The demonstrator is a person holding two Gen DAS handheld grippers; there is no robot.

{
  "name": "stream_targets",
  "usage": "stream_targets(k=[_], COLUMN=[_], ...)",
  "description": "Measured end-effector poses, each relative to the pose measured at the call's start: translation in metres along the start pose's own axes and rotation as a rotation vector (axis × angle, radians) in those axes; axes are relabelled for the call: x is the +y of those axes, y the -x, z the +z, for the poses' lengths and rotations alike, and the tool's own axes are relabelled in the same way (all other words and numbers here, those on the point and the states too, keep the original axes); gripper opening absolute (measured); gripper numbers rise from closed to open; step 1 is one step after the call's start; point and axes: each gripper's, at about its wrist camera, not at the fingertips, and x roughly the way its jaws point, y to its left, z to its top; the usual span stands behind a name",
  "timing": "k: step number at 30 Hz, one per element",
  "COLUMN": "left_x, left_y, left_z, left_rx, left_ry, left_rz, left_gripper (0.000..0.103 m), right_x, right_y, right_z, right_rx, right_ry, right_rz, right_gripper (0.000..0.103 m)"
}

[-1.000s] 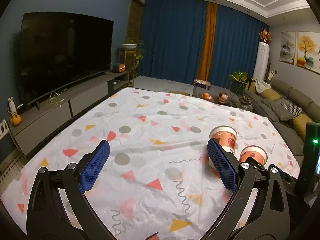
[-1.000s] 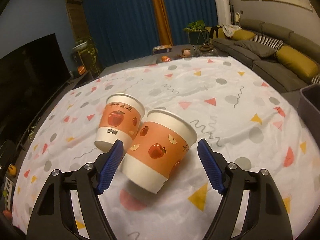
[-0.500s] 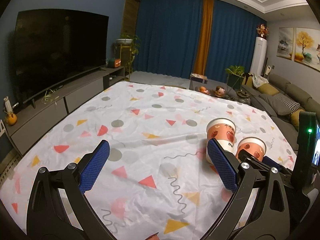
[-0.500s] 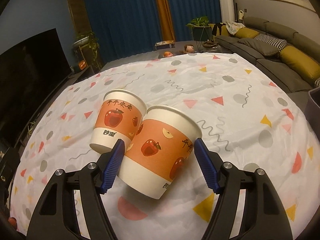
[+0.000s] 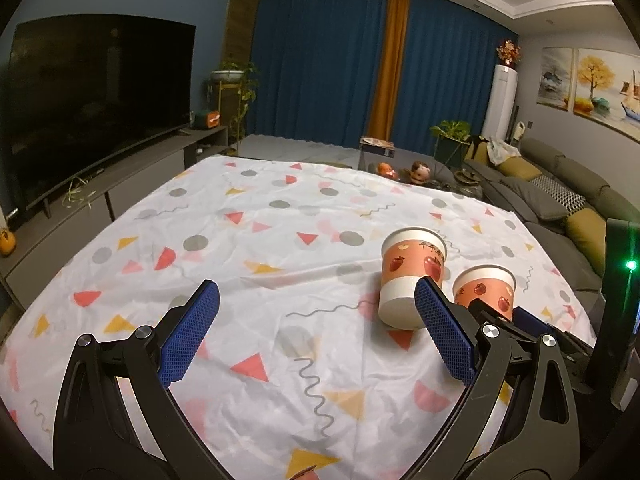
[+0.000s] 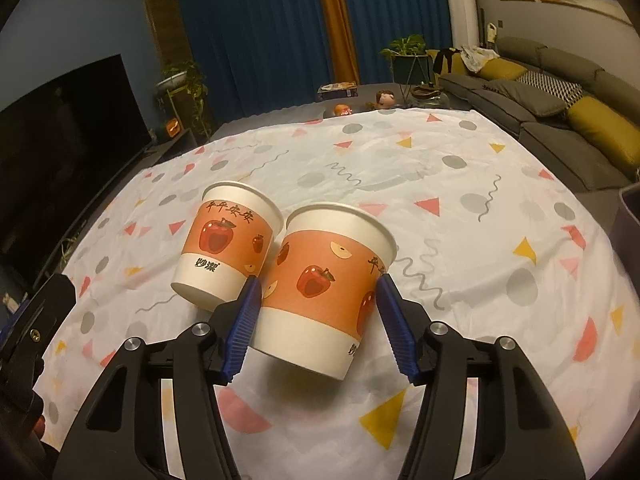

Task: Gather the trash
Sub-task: 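Grasp the larger apple-print cup with the right gripper while the left grasps the smaller one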

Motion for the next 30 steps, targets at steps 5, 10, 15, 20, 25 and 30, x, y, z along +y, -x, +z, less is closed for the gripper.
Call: stream_targets(k=[5,10,15,20,25,30], left_x=[-0.001,-0.003,-0.004,-0.009,-0.022,-0.043], left_y=[-0.006,-0.008,-0.013,-0.018,-0.026,-0.041], left_z=[0.000,0.000,0.001,0.000,0.000,0.002], left_rx=[0.009,0.010,0.016,0.024,0.029,0.055], left_ry=[0.000,-0.006,-0.005,-0.012,-0.034,-0.062], left_rz=[0.007,0.007,0.003,-0.015,-0.055,-0.117], left_gripper=[0.096,0.096,0.096,0.096,0.096,0.096], right_x=[-0.003,-0.001,-0.002,-0.002,-0.019,-0.040], right_y=[-0.005,-0.010,-0.017,-0.015,0.001,0.028], right_z=[0.004,0.004,0.006,0.006,0.005,0.007], right_rx=[0.018,0.031,0.053,0.037,-0.012,-0.070], right_ry=[-0.010,-0.008,-0.019,0.011,-0.008,-0.029], right_rz=[0.010,0.015,0.031,0.034,0.026,0.028], right_gripper=[0.060,0.061,0.063,0.059,0.058,0.059])
